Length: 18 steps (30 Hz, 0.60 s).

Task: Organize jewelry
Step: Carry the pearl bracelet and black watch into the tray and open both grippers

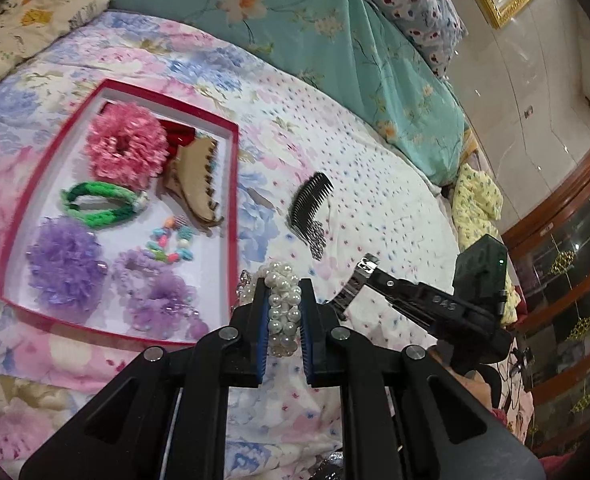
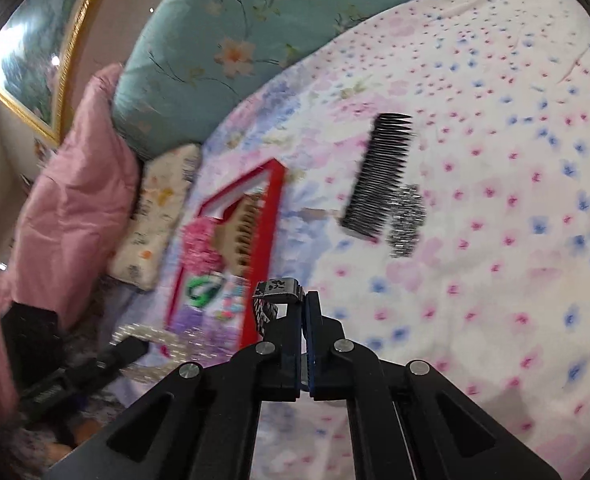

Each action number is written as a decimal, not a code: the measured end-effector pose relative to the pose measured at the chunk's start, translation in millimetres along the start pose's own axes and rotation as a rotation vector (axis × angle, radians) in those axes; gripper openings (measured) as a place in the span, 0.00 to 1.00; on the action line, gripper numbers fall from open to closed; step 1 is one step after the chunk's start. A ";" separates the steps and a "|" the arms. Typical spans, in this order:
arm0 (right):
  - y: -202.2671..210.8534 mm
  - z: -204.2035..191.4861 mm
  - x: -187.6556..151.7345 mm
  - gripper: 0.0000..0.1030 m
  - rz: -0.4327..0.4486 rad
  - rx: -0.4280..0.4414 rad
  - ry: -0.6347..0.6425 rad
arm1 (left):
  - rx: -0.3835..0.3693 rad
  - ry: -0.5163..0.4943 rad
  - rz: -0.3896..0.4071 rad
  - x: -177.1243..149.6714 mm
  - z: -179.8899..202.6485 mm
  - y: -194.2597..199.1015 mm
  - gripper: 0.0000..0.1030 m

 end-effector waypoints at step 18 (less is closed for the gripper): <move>-35.2 -94.6 -22.2 0.01 -0.105 0.142 0.078 | 0.060 0.084 0.130 14.2 -56.9 64.8 0.11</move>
Point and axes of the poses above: each gripper's, at about its wrist camera, not at the fingertips, and y roughly against the way its jaws point, z to its right, x to its top, the point moved 6 cm from there along -y, roughly the way its jaws point, and after that the axes turned 9 degrees about -x, right-handed, at the moved point
